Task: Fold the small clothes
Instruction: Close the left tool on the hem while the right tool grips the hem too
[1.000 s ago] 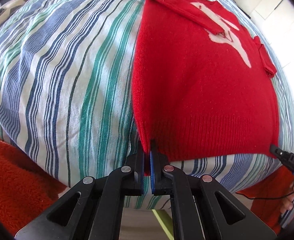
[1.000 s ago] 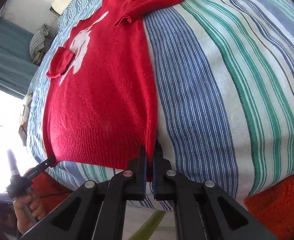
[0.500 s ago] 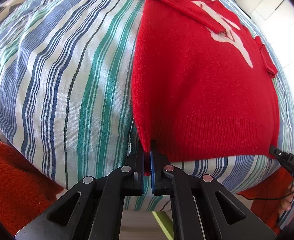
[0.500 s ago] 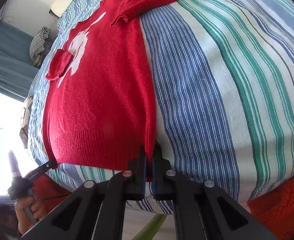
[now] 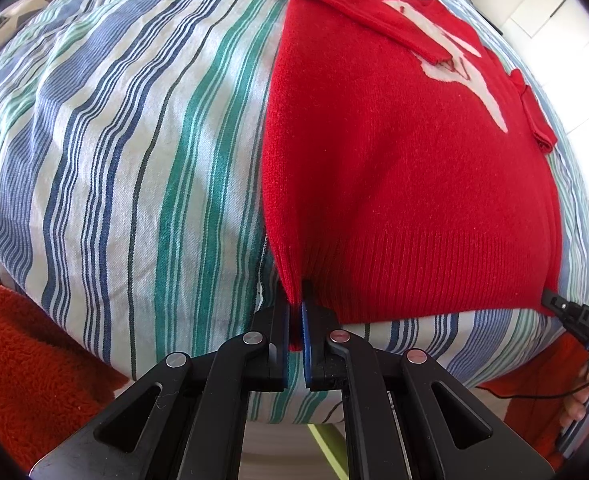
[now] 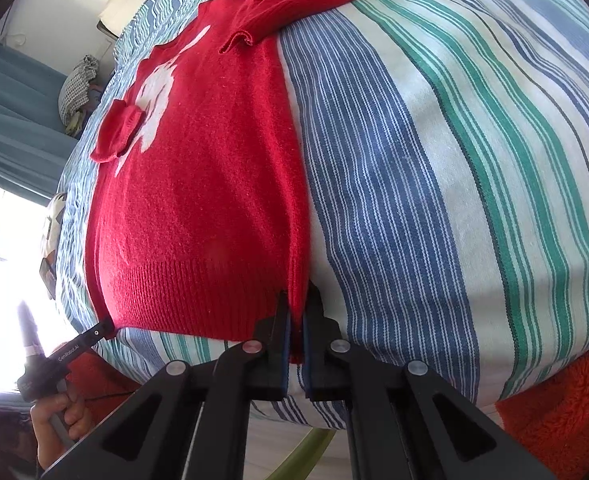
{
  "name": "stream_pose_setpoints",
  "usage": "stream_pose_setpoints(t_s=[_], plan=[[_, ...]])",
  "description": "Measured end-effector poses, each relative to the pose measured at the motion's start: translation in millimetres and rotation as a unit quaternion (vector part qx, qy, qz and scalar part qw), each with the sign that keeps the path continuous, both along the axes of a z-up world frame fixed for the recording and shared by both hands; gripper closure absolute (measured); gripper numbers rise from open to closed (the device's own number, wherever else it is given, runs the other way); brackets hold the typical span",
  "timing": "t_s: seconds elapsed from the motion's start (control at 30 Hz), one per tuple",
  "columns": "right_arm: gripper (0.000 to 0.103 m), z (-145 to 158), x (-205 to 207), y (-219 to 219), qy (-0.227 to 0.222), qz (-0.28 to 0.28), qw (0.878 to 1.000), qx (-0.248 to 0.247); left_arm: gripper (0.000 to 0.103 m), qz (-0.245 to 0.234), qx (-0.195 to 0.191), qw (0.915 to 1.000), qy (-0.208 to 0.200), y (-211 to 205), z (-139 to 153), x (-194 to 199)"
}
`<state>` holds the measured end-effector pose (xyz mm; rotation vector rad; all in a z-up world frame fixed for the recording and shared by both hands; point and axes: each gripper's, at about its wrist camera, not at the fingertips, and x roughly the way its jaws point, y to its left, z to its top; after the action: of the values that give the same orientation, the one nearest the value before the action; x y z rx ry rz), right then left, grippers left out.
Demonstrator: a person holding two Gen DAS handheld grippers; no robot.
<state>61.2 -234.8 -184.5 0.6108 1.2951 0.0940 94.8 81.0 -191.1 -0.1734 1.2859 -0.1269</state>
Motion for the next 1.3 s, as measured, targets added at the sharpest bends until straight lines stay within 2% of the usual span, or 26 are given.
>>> stream_pose_setpoints(t_s=[1.3], plan=[[0.101,-1.0,-3.6,-5.5,0.000,-0.010,1.000,0.016,0.096,-0.003,-0.005,1.0000,0.005,3.8,0.1,0.1]])
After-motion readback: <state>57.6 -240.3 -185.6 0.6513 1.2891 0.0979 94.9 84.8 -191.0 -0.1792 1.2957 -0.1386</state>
